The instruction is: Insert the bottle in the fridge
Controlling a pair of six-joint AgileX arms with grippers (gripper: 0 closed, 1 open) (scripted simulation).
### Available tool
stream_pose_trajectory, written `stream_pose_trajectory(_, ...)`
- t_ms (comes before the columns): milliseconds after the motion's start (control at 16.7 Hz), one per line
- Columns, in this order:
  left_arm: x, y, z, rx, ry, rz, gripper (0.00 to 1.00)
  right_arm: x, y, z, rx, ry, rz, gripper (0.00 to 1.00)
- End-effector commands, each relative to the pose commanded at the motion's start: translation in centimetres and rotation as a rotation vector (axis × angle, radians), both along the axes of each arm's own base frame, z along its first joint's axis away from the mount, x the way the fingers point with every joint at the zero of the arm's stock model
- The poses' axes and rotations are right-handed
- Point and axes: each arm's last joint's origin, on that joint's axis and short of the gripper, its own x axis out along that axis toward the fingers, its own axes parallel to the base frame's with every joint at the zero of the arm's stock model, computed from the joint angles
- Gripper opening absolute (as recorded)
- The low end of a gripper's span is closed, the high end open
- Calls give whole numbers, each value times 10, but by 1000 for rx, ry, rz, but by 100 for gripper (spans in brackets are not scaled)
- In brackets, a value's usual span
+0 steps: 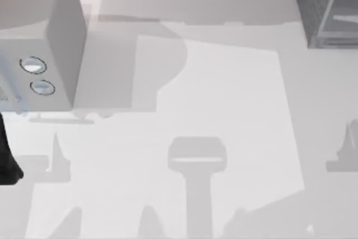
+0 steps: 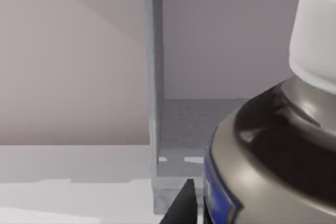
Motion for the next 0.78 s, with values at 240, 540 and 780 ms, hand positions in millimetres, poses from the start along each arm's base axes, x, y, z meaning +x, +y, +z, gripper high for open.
stream_pose_trajectory(240, 0, 0, 0, 0, 0, 0, 100, 25, -4, 34, -4, -3, -2, 1)
stream_pose_trajectory(540, 0, 0, 0, 0, 0, 0, 100, 95, -19, 64, -20, 18, -9, 1)
stream_pose_trajectory(780, 0, 0, 0, 0, 0, 0, 100, 168, -41, 54, -23, 44, -13, 1)
